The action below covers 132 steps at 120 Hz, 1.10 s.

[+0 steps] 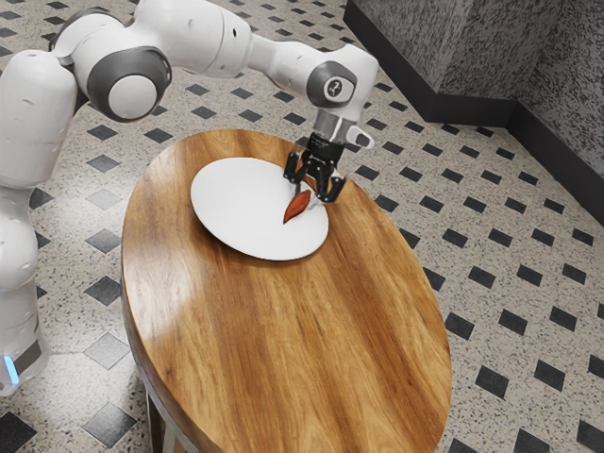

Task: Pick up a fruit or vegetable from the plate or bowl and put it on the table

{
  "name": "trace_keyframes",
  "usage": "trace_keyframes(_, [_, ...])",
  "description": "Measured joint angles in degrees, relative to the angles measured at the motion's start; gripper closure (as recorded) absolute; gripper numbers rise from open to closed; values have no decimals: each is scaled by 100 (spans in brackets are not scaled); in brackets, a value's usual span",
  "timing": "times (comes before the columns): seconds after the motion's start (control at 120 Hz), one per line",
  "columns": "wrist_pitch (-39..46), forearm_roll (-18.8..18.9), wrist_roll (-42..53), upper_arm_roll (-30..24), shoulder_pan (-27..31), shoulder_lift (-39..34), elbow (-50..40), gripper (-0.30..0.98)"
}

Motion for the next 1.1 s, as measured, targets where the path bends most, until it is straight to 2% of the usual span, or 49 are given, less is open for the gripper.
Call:
trace_keyframes(0.375, [-250, 26, -72, -38, -58, -419, 41, 52])
trace_keyframes(0.442, [-319, 27, -96, -63, -225, -578, 102, 53])
trace_keyframes(0.558, [-404, 27, -144, -109, -903, -753, 312, 52])
trace_keyframes(0.758, [-443, 32, -281, -1089, -1706, -760, 516, 53])
trace_keyframes(0.892, [-443, 69, -388, -1247, -1759, -749, 518, 52])
trace_keyframes(1.0, [-451, 221, -446, -1256, -1763, -748, 518, 26])
trace_keyframes(1.1, [-458, 291, -478, -1252, -1758, -729, 518, 13])
